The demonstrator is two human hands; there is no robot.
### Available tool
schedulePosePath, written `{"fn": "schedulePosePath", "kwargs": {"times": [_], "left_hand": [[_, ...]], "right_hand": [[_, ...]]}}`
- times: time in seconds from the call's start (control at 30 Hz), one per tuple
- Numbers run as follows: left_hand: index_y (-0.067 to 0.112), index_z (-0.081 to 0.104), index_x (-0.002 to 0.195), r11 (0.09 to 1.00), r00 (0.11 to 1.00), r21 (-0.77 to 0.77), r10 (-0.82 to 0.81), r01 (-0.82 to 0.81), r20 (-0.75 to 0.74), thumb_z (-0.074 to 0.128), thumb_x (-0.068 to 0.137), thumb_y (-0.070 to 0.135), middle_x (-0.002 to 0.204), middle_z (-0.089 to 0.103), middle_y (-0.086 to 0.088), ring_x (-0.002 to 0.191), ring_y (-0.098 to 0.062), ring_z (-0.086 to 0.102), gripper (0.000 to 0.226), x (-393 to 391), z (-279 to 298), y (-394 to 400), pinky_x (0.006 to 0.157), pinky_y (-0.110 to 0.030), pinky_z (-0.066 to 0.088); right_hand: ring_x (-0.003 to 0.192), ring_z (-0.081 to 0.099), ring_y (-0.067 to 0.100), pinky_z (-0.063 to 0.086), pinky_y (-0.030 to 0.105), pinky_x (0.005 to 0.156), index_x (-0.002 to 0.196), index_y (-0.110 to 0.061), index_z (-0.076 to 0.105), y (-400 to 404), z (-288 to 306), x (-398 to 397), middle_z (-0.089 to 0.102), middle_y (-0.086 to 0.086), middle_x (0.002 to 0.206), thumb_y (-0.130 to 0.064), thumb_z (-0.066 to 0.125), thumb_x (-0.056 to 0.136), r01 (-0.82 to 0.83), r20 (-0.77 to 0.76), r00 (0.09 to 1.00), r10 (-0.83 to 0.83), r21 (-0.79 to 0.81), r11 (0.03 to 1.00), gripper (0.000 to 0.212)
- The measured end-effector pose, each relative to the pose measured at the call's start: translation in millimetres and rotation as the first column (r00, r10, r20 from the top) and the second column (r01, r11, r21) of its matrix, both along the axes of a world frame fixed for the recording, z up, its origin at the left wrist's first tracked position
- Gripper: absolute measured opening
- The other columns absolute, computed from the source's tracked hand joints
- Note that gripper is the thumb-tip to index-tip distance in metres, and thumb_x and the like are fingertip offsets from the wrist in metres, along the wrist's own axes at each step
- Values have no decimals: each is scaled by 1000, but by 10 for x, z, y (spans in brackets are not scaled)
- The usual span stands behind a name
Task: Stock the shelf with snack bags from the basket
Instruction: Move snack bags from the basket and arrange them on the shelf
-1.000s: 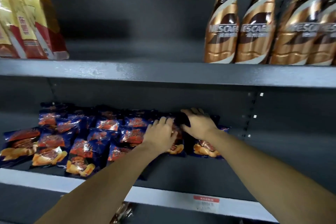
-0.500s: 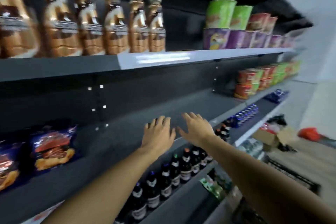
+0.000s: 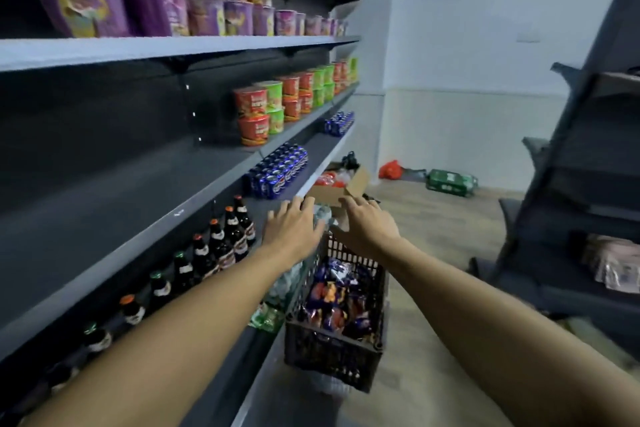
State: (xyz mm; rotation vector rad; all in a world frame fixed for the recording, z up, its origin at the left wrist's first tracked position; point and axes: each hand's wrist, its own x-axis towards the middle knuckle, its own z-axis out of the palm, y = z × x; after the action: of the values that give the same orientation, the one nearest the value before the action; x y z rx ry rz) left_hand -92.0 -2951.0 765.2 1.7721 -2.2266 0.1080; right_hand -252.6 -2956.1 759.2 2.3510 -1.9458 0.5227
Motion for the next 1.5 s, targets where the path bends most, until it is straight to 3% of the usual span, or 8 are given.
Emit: {"fn": "schedulePosePath", "kwargs": {"times": [0.33, 0.63, 1.03, 1.37, 1.5], "left_hand": [[17, 40, 136, 989, 993, 127, -70, 81, -95, 37, 99, 43, 143, 42, -7, 128, -29, 42, 46, -757, -746, -1003, 101, -47, 38], [18, 39, 139, 968, 984, 245, 2, 43, -178, 42, 99, 37, 143, 42, -7, 130, -29, 42, 45, -649, -1541, -2414, 103, -49, 40], [12, 39, 136, 914, 973, 403, 136, -52, -185, 42, 100, 36, 139, 43, -11, 122, -30, 44, 43, -533, -2478, -3263, 91, -43, 43], [6, 43, 132, 717, 890, 649, 436, -255, -132, 42, 102, 32, 132, 48, -13, 109, -30, 56, 40, -793, -3924, -3585, 83, -36, 48], [5, 51, 124, 636, 875, 701, 483, -323, -35, 39, 103, 28, 126, 53, -15, 107, -33, 58, 33, -869, -4445, -3783, 83, -41, 49]], "right_hand": [[126, 47, 30, 48, 44, 96, 141, -20, 40, -734, -614, -619, 51, 6, 139, -48, 56, 92, 100, 66, 992, -105, 84, 991, 59], [127, 47, 29, 48, 43, 95, 142, -20, 40, -2120, -1246, -389, 50, 6, 141, -41, 51, 96, 60, 32, 997, -68, 206, 977, 52], [125, 48, 30, 47, 43, 93, 142, -19, 40, -3340, -2124, -506, 52, 9, 137, -41, 54, 94, -21, 18, 1000, 16, 375, 927, 54], [129, 44, 32, 46, 42, 92, 144, -16, 37, -4289, -3442, -872, 46, 10, 144, -48, 50, 97, -171, 49, 984, 172, 529, 831, 58], [125, 47, 31, 46, 39, 88, 139, -16, 42, -4575, -3921, -1112, 50, 10, 138, -43, 49, 98, -148, 28, 987, 160, 559, 816, 49]]}}
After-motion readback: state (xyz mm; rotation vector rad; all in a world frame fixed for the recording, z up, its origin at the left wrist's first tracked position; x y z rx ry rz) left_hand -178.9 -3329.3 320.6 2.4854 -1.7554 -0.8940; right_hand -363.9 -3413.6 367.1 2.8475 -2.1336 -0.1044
